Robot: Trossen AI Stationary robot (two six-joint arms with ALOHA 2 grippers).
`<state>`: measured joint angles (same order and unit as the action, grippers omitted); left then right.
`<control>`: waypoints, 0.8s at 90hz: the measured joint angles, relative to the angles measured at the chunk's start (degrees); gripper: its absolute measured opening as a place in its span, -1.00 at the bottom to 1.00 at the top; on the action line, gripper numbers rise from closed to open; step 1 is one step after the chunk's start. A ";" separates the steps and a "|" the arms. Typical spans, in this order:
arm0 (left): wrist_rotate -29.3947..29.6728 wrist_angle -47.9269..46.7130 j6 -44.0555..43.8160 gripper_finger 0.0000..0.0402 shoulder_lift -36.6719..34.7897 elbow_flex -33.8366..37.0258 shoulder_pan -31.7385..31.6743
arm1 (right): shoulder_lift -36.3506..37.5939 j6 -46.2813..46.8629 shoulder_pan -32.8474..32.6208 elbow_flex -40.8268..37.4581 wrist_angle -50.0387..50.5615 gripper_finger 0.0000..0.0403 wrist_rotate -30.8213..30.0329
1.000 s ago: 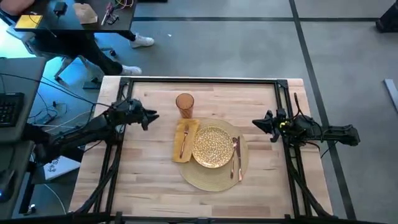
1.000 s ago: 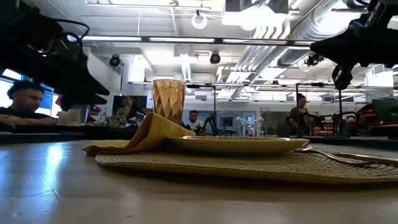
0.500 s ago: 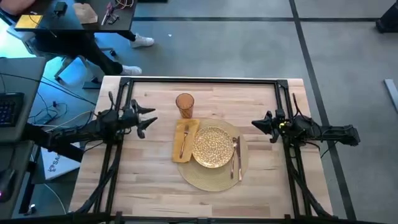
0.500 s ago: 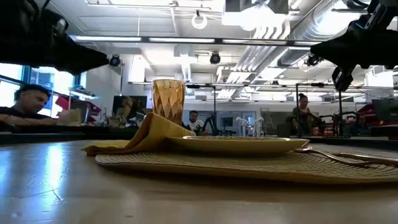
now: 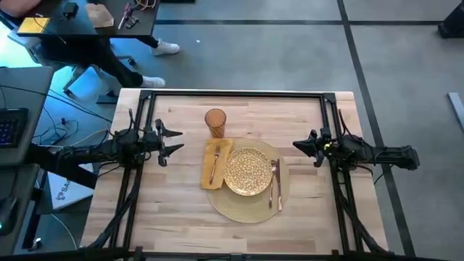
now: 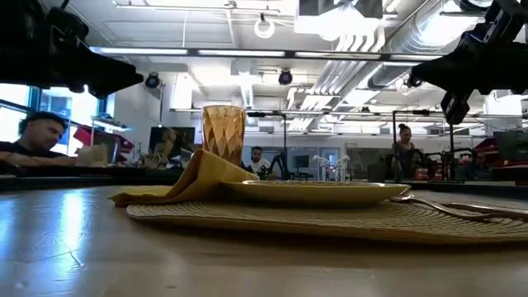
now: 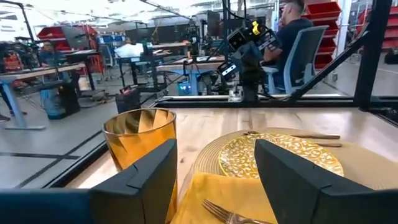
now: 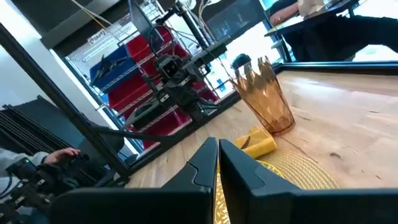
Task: Set table place
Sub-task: Return to Home Position
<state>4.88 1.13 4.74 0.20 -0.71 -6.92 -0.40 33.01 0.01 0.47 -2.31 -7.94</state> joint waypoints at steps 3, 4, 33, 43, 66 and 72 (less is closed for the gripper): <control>0.25 0.08 0.02 0.01 0.12 0.00 0.00 | 0.02 0.00 0.00 0.00 -0.02 -1.00 0.00; 0.32 0.09 0.00 0.01 0.16 0.00 0.00 | 0.02 0.00 0.00 0.00 -0.02 -1.00 0.00; 0.38 -0.02 -0.01 0.01 0.25 0.00 -0.02 | 0.02 0.00 0.00 0.00 0.00 -1.00 0.00; 0.38 -0.01 -0.01 0.01 0.26 0.00 -0.02 | 0.01 0.00 0.00 0.00 0.00 -1.00 0.00; 0.42 -0.01 -0.03 0.01 0.27 0.00 -0.02 | 0.01 0.00 0.00 0.00 0.00 -1.00 0.00; 0.47 0.00 -0.03 0.01 0.27 0.00 -0.02 | 0.00 0.00 0.00 0.00 0.00 -1.00 0.00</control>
<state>5.35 1.13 4.71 0.47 -0.71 -6.94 -0.40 33.01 0.01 0.47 -2.31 -7.95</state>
